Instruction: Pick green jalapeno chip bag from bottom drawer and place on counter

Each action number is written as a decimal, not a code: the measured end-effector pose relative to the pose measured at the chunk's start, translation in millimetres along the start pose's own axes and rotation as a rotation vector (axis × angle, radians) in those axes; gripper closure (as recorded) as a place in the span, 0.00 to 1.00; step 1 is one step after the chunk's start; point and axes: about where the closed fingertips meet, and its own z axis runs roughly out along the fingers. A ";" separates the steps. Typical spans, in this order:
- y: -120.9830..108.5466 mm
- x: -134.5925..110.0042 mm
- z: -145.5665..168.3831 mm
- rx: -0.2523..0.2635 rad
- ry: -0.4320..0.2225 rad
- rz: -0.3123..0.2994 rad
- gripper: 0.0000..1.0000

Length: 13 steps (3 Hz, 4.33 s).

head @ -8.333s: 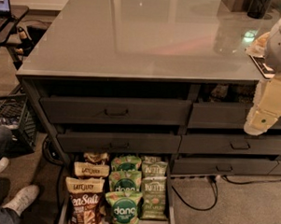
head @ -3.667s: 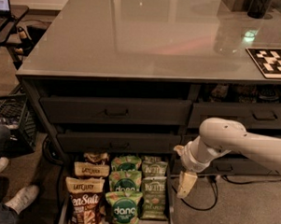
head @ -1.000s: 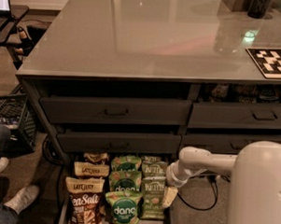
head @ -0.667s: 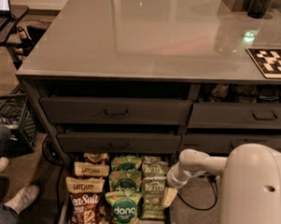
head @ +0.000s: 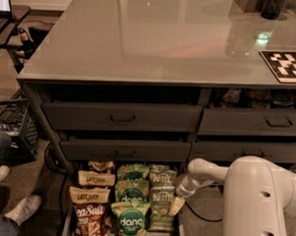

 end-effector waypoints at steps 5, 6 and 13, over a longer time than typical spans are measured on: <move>-15.4 -6.5 46.9 -0.062 -0.049 0.011 0.18; -6.9 4.5 60.1 -0.098 -0.045 0.017 0.18; 20.2 6.1 52.9 -0.110 -0.025 -0.005 0.82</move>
Offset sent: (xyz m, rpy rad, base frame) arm 0.0193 0.0146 -0.0236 0.0409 0.0250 -0.0083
